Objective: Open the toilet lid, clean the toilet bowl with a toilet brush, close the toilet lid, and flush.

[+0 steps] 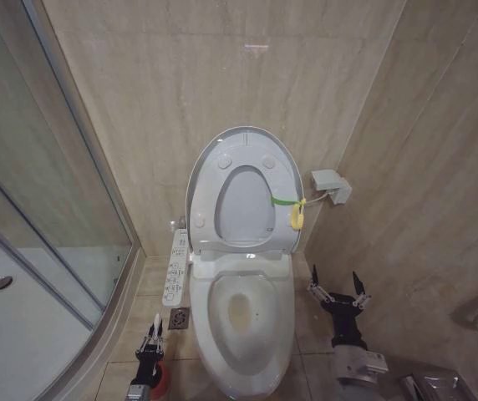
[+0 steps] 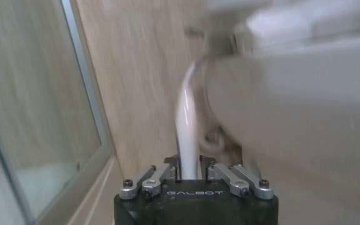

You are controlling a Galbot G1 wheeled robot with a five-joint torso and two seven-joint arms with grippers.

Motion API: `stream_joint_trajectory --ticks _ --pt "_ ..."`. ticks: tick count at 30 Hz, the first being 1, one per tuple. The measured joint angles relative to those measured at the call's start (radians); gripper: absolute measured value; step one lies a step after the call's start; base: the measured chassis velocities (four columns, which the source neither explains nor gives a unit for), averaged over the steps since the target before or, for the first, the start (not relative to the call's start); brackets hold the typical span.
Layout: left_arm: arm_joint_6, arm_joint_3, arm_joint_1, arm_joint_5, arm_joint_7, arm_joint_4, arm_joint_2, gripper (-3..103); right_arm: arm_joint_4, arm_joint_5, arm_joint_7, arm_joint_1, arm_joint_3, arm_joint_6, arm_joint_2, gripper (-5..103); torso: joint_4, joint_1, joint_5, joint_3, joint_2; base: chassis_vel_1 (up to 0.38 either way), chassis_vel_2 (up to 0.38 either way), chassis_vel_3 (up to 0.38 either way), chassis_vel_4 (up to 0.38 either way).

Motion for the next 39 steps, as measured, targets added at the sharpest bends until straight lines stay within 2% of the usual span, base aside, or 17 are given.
stream_joint_trajectory --ticks 1,3,4,9,10,14,17,18,19,22,25,26,32,39 --pt "0.0 0.0 0.004 0.008 -0.007 -0.004 -0.001 19 0.0 0.0 0.0 0.0 0.0 0.0 0.0 100 0.0006 0.0 -0.0001 0.0 0.0 0.0 0.0 0.0 0.0" --pt "0.0 0.0 0.007 0.012 -0.014 -0.009 -0.002 19 0.0 0.0 0.0 0.0 0.0 0.0 0.0 100 0.0003 0.0 -0.0001 0.0 0.0 0.0 0.0 0.0 0.0" --pt "0.0 -0.001 0.01 0.014 -0.019 -0.016 -0.002 36 0.0 0.0 0.0 0.0 0.0 0.0 0.0 100 0.0001 0.0 0.0 0.0 0.0 0.0 0.0 0.0 0.0" --pt "0.0 -0.001 0.036 0.018 -0.032 -0.051 -0.006 36 0.0 0.0 0.0 0.0 0.0 0.0 0.0 100 0.0 0.0 0.0 0.0 0.0 0.0 0.0 0.0 0.0" --pt "0.0 -0.002 0.05 0.019 -0.035 -0.067 -0.007 62 0.0 0.0 0.0 0.0 0.0 0.0 0.0 100 -0.0001 0.0 0.0 0.0 0.0 0.0 0.0 0.0 0.0" --pt "0.001 -0.002 0.083 0.027 -0.046 -0.104 -0.008 62 0.0 0.0 0.0 0.0 0.0 0.0 0.0 100 0.0 0.0 0.0 0.0 0.0 0.0 0.0 0.0 0.0" --pt "0.002 -0.001 0.144 0.043 -0.068 -0.204 -0.011 62 0.0 0.0 0.0 0.0 0.0 0.0 0.0 100 0.0001 0.0 -0.0001 0.0 0.0 0.0 0.0 0.0 0.0" --pt "0.002 -0.001 0.144 0.043 -0.068 -0.204 -0.011 62 0.0 0.0 0.0 0.0 0.0 0.0 0.0 100 0.0001 0.0 -0.0001 0.0 0.0 0.0 0.0 0.0 0.0" --pt "0.006 -0.001 0.159 0.044 -0.072 -0.234 -0.011 89 0.0 0.0 0.0 0.0 0.0 0.0 0.0 100 0.0001 0.0 0.0 0.0 0.0 0.0 0.0 0.0 0.0" --pt "0.034 -0.008 0.217 0.059 -0.105 -0.358 -0.004 89 0.0 0.0 0.0 0.0 0.0 0.0 0.0 100 0.0 0.0 0.0 0.0 0.0 0.0 0.0 0.0 0.0" --pt "0.036 -0.023 0.253 0.09 -0.133 -0.426 0.001 89 0.0 0.0 0.0 0.0 0.0 0.0 0.0 100 0.0 0.0 0.0002 0.0 0.0 0.0 0.0 0.0 0.0" --pt "0.032 -0.033 0.269 0.116 -0.146 -0.451 0.002 100 0.0 0.0 0.0 0.0 0.0 0.0 0.0 100 0.0 0.0 0.0002 0.0 0.0 0.0 0.0 0.0 0.0" --pt "0.021 -0.052 0.335 0.156 -0.162 -0.531 0.004 100 0.0 0.0 0.0 0.0 0.0 0.0 0.0 100 0.0001 0.0 0.0001 0.0 0.0 0.0 0.0 0.0 0.0" --pt "0.035 -0.077 0.448 0.159 -0.163 -0.725 0.001 100 0.0 0.0 0.0 0.0 0.0 0.0 0.0 100 0.0 0.0 0.0001 0.0 0.0 0.0 0.0 0.0 0.0"
